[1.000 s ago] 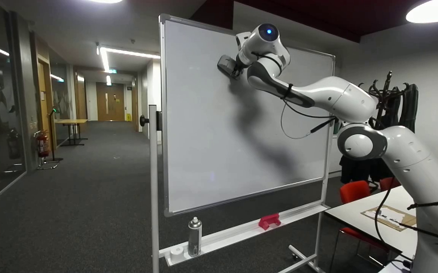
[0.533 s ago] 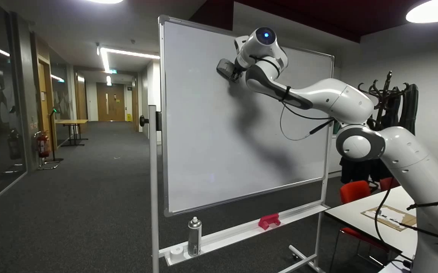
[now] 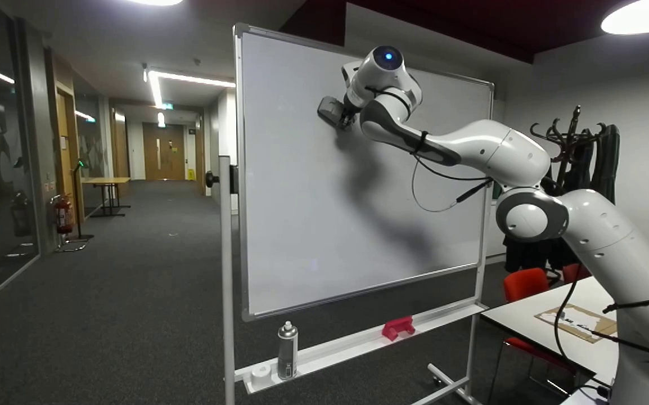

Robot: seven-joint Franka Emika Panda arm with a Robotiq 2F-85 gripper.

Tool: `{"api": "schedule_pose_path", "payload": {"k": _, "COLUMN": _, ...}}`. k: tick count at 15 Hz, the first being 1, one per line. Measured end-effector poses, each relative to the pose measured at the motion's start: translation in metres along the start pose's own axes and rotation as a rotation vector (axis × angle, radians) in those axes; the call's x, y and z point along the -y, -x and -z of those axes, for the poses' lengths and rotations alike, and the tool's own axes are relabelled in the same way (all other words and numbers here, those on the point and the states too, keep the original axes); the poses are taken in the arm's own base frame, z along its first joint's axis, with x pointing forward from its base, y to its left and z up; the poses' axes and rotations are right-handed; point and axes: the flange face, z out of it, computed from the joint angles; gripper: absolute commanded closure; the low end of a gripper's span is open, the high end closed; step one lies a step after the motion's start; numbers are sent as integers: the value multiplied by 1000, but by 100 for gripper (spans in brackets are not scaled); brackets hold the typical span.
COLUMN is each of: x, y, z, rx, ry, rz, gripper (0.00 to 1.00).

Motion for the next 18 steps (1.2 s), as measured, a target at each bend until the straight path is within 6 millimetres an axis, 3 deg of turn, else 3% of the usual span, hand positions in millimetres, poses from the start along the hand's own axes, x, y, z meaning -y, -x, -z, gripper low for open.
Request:
{"api": "schedule_pose_path", "payload": {"k": 12, "x": 37, "y": -35, "z": 31, "rx": -131, "ry": -98, "rz": -178, "gripper": 65}}
{"api": "schedule_pose_path", "payload": {"k": 18, "x": 45, "y": -45, "z": 47, "rx": -152, "ry": -119, "rz": -253, "gripper": 65}}
